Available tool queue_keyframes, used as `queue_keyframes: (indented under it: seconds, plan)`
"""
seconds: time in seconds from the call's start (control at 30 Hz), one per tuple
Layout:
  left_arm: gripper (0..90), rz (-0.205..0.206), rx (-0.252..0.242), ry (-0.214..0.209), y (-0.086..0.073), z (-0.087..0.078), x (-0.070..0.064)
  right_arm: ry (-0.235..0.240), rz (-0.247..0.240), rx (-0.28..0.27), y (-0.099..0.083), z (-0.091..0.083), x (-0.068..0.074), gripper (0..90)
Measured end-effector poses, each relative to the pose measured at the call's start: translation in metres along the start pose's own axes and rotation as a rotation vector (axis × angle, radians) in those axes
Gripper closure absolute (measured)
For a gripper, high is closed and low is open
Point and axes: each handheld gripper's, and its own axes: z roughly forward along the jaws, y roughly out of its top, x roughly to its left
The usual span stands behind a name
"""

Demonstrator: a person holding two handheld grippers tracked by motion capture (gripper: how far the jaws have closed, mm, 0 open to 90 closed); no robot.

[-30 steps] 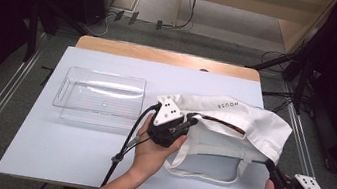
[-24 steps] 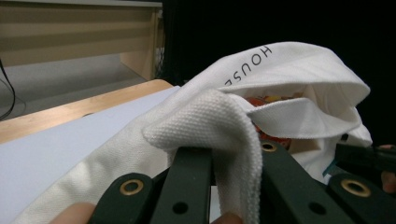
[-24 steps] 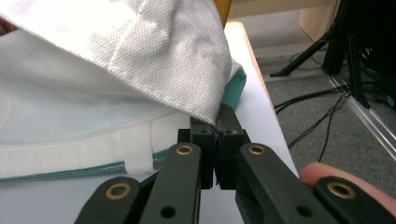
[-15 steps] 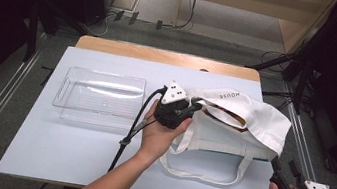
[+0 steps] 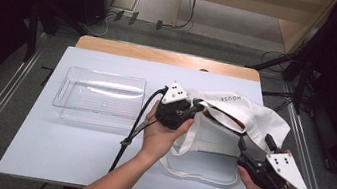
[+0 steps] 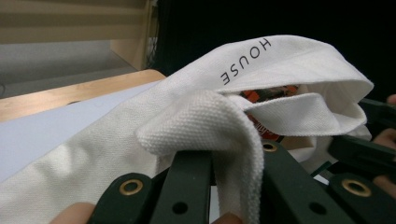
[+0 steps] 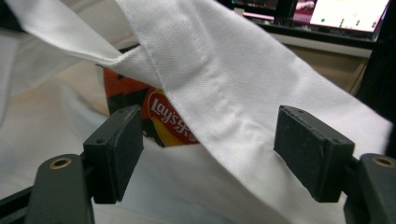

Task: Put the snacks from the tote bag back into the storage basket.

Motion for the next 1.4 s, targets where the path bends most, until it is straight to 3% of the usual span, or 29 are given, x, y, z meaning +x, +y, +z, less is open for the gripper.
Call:
queue_keyframes:
  seconds: [0.1,0.2,0.27,0.33,0.47,0.73,0.83,1.03,1.23,1.4]
  plan:
    - [89.6,0.010,0.003,-0.007,0.000,0.000,0.000,-0.044,-0.018,0.055,0.004,0.015,0.005,27.0]
    - [89.6,0.009,0.006,-0.011,0.000,0.000,-0.001,-0.074,-0.007,0.035,0.006,0.017,0.005,44.0]
    - [89.3,0.021,0.014,-0.016,-0.001,0.000,-0.001,-0.028,0.022,-0.001,0.009,0.014,0.001,61.6]
    - [88.1,0.028,0.019,-0.026,-0.002,0.000,-0.003,-0.001,0.016,-0.037,0.013,0.010,-0.002,74.9]
    - [83.8,0.056,0.026,-0.034,-0.004,-0.002,-0.008,0.028,0.019,-0.077,0.023,0.005,-0.009,88.2]
    - [66.3,0.111,0.048,0.011,-0.020,-0.006,-0.018,0.050,0.043,-0.108,0.036,0.004,-0.018,90.0]
    - [67.3,0.153,0.019,0.050,-0.029,-0.012,-0.025,0.050,0.055,-0.117,0.038,0.005,-0.018,90.0]
    - [66.2,0.176,0.000,0.057,-0.048,-0.027,-0.037,0.063,0.073,-0.116,0.040,0.006,-0.021,90.0]
    - [60.3,0.149,-0.020,0.092,-0.061,-0.038,-0.034,0.070,0.077,-0.116,0.040,0.005,-0.023,90.0]
    - [58.2,0.172,-0.049,0.102,-0.066,-0.048,-0.037,0.074,0.083,-0.115,0.040,0.005,-0.023,90.0]
